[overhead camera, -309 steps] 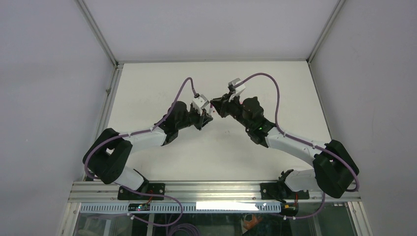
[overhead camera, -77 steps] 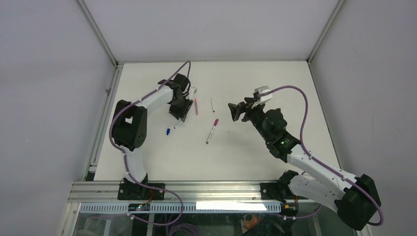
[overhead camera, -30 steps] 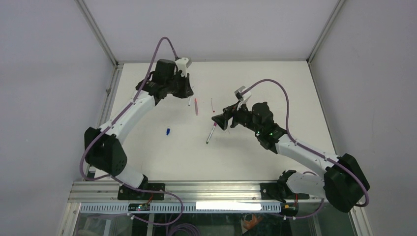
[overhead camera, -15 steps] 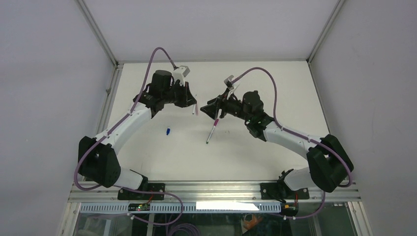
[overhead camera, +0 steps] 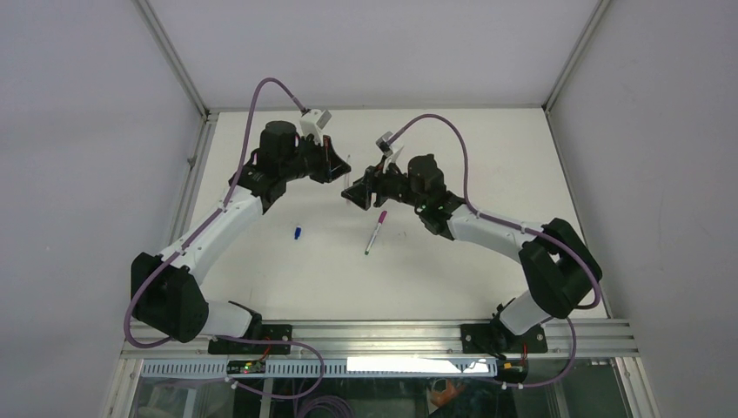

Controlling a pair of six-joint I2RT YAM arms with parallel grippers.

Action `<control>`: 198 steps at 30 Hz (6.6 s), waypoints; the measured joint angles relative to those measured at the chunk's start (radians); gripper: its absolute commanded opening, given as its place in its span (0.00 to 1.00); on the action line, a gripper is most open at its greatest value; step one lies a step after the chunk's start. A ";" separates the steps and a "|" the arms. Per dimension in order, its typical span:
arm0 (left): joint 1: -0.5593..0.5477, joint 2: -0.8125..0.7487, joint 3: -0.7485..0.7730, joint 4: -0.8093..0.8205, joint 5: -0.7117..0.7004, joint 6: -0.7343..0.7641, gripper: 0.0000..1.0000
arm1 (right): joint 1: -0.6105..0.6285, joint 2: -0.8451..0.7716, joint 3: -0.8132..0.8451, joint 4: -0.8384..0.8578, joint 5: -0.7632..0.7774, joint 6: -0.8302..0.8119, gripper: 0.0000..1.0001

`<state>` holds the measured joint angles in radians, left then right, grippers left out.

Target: Insert the pens into the pen caps

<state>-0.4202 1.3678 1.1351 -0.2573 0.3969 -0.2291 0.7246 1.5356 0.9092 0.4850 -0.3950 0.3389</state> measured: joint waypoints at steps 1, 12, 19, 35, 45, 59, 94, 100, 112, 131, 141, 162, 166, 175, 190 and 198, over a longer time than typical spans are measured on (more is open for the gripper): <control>0.000 0.000 -0.001 0.004 0.001 -0.002 0.00 | 0.000 0.005 0.004 -0.002 0.002 0.000 0.57; 0.000 -0.001 -0.040 0.032 0.025 -0.026 0.00 | 0.008 0.053 0.024 -0.011 0.028 -0.003 0.48; 0.000 -0.002 -0.048 0.046 0.032 -0.032 0.00 | 0.011 0.077 0.045 -0.008 0.043 -0.003 0.37; 0.009 -0.027 -0.095 0.060 0.019 -0.043 0.23 | 0.016 0.111 0.074 -0.042 0.047 0.003 0.00; 0.009 -0.137 -0.145 -0.082 -0.058 0.005 0.47 | -0.005 0.017 0.058 -0.298 0.109 -0.086 0.00; 0.057 0.077 -0.060 -0.476 -0.300 0.081 0.49 | -0.063 -0.105 -0.039 -0.469 0.183 -0.149 0.00; 0.134 0.405 0.081 -0.627 -0.442 0.093 0.42 | -0.063 -0.208 -0.106 -0.487 0.208 -0.191 0.00; 0.140 0.428 0.081 -0.627 -0.437 0.106 0.34 | -0.063 -0.208 -0.107 -0.486 0.208 -0.191 0.00; 0.140 0.465 0.079 -0.633 -0.422 0.111 0.29 | -0.066 -0.211 -0.119 -0.482 0.208 -0.192 0.00; 0.141 0.484 0.079 -0.634 -0.419 0.116 0.00 | -0.069 -0.228 -0.136 -0.475 0.208 -0.191 0.00; 0.153 0.400 0.076 -0.586 -0.291 0.106 0.00 | -0.066 -0.229 -0.136 -0.467 0.181 -0.186 0.00; 0.153 0.013 -0.032 0.098 0.036 -0.182 0.00 | 0.122 -0.209 -0.126 -0.448 0.106 -0.184 0.00; 0.153 0.012 -0.092 0.230 0.111 -0.263 0.00 | 0.132 -0.124 -0.089 -0.397 0.090 -0.180 0.00; 0.153 -0.040 -0.217 0.396 0.175 -0.337 0.00 | 0.132 -0.060 -0.056 -0.254 0.095 -0.122 0.00; 0.153 -0.080 -0.252 0.539 0.264 -0.344 0.00 | 0.106 -0.001 0.019 -0.130 0.065 -0.032 0.00; 0.153 -0.116 -0.262 0.544 0.268 -0.328 0.00 | 0.062 0.010 0.036 -0.132 0.046 -0.013 0.00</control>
<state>-0.2672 1.2518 0.8734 0.2867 0.6647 -0.5571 0.7864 1.5455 0.9451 0.3534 -0.3489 0.3264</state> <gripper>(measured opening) 0.159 0.069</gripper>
